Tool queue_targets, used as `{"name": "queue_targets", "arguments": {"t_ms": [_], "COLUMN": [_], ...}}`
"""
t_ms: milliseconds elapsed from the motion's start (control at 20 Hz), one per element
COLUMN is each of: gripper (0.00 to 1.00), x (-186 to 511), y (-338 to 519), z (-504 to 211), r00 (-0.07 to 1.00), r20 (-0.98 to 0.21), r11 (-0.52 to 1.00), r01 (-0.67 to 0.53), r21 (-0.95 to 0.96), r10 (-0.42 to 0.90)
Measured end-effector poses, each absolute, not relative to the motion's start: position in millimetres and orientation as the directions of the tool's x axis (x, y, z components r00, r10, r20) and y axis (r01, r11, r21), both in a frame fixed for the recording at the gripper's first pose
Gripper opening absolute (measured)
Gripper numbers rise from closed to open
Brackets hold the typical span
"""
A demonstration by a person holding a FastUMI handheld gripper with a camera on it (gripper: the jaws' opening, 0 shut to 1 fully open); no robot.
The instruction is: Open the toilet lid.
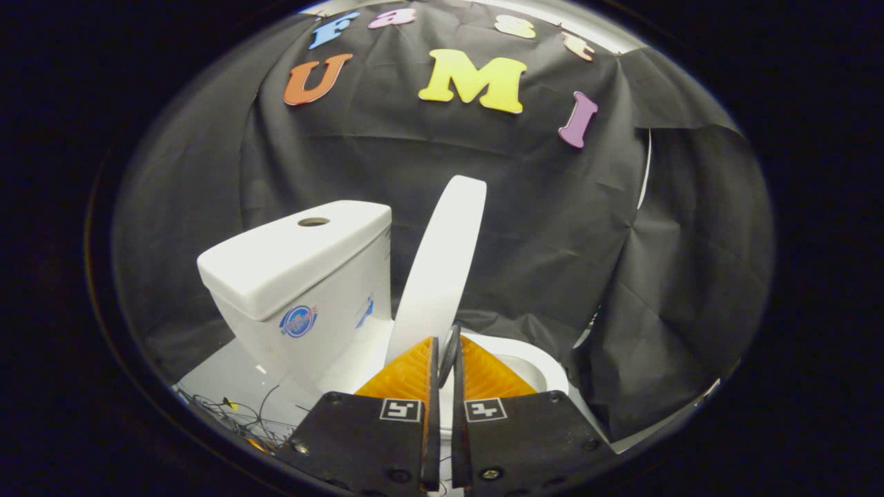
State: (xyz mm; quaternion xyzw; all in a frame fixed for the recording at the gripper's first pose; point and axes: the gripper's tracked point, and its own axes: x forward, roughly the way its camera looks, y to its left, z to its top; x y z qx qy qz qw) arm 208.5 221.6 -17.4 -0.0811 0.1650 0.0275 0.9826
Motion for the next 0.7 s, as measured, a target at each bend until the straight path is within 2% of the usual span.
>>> {"name": "queue_targets", "arguments": {"t_ms": [700], "gripper": [0.11], "x": [211], "y": [283], "z": [-16], "r00": [0.946], "r20": [-0.318], "r11": [0.950], "r01": [-0.155], "r21": [-0.272], "r10": [0.063]}}
